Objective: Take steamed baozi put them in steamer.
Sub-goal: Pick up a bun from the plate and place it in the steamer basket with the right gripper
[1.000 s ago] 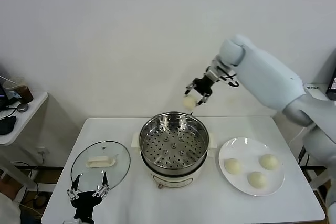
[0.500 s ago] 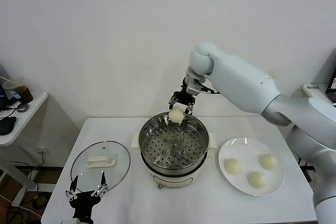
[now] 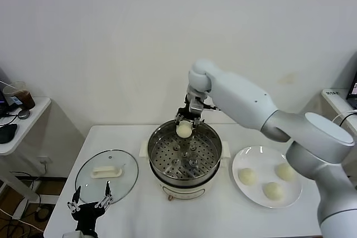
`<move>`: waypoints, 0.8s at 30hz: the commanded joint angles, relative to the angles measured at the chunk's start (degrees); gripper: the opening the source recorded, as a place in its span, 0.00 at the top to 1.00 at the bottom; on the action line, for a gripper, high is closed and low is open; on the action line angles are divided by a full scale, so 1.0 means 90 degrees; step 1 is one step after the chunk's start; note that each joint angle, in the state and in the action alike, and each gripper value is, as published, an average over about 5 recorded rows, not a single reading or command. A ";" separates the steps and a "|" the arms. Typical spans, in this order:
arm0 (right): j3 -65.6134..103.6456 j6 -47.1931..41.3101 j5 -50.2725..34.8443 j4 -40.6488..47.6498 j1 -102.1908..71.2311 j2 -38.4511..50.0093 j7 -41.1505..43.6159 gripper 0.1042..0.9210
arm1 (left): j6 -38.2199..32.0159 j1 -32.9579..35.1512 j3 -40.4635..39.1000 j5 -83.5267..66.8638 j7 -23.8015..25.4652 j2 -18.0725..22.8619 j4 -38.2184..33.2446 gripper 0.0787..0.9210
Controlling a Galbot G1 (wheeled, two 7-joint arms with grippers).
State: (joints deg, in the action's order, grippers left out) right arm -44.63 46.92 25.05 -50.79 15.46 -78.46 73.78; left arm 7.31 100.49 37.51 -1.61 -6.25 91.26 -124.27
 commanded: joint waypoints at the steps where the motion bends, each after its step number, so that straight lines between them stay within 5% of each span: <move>1: 0.0091 0.0060 0.0384 0.0211 -0.0154 -0.0145 -0.0098 0.42 | 0.0006 -0.0005 -0.0004 -0.0013 0.0002 0.0008 0.0038 0.12; 11: 0.0089 0.0052 0.0452 0.0342 -0.0285 -0.0147 -0.0805 0.41 | 0.0005 -0.0053 -0.0020 -0.0013 0.0006 0.0012 0.0134 0.12; 19: -0.0041 -0.0429 0.0100 0.0110 -0.0150 -0.0015 -0.0724 0.16 | 0.0006 -0.0079 -0.0035 -0.0015 0.0007 0.0011 0.0156 0.12; 24: -0.0162 -0.1106 -0.0825 -0.0328 0.0107 0.0292 -0.0044 0.12 | 0.0009 -0.0097 -0.0029 -0.0019 0.0010 0.0006 0.0153 0.12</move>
State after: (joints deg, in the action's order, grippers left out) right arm -45.48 40.62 21.63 -52.17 15.89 -76.54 71.24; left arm 7.39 99.62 37.25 -1.76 -6.17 91.31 -122.93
